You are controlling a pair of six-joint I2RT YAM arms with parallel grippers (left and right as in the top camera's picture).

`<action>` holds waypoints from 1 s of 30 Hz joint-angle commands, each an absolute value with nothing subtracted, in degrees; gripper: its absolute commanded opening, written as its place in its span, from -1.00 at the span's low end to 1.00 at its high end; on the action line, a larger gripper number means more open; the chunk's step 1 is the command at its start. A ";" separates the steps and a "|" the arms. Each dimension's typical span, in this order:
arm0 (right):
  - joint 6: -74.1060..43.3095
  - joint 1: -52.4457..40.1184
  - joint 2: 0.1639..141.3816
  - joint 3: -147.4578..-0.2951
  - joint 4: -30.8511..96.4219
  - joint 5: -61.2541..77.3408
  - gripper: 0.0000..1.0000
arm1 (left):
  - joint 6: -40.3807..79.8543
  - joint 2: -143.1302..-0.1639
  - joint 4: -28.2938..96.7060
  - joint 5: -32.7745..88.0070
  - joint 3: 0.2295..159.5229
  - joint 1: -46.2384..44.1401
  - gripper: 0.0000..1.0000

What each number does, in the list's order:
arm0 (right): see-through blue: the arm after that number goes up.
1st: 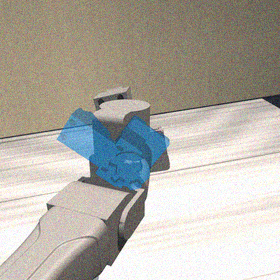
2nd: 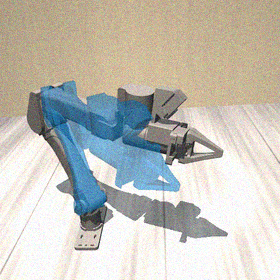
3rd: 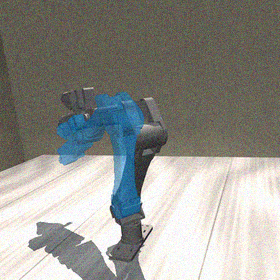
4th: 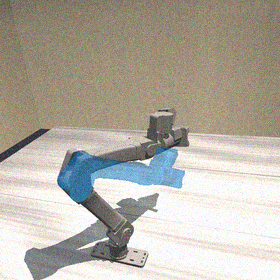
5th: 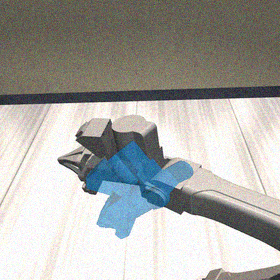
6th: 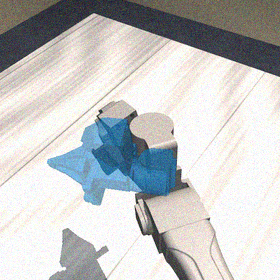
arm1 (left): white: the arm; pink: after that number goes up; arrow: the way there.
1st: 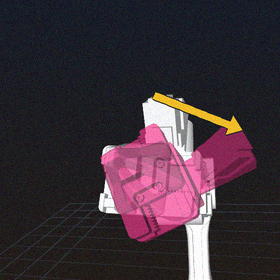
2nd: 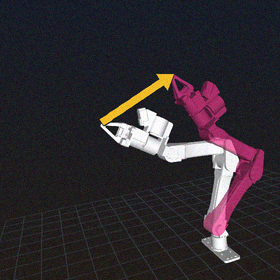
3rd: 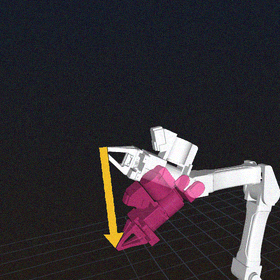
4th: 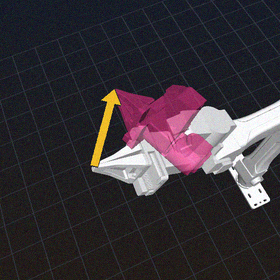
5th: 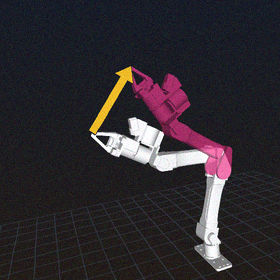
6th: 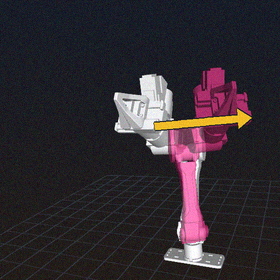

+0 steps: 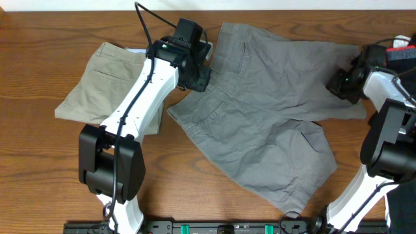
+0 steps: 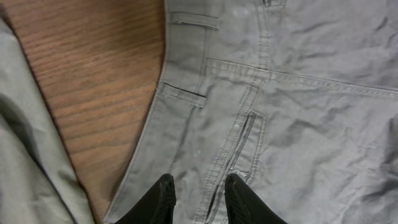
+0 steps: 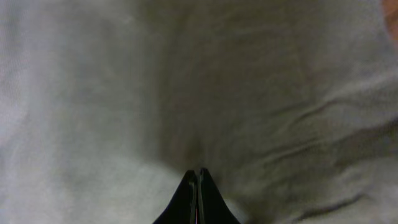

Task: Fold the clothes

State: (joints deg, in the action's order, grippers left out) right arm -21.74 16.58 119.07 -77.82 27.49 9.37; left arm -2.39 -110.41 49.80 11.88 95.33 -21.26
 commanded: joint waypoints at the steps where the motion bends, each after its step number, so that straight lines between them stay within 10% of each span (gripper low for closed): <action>1: -30.46 16.40 118.34 -75.40 24.29 6.02 -0.98 | -2.92 -110.24 49.87 12.67 95.46 -21.32 -0.41; 15: -49.34 10.48 137.60 -82.61 9.45 3.49 -0.97 | -2.61 -110.21 49.91 12.69 95.46 -21.32 -0.42; 24: -38.15 7.03 149.71 -109.12 6.02 18.96 -0.95 | -1.37 -110.21 49.82 12.69 95.46 -21.32 -0.28; 30: -25.45 9.72 145.21 -119.37 14.39 34.30 -0.38 | -1.37 -110.19 49.95 12.69 95.46 -21.30 0.11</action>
State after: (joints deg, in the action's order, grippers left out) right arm -34.37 8.01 147.55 -115.68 11.86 23.40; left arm -1.50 -110.41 49.69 12.10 95.33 -21.43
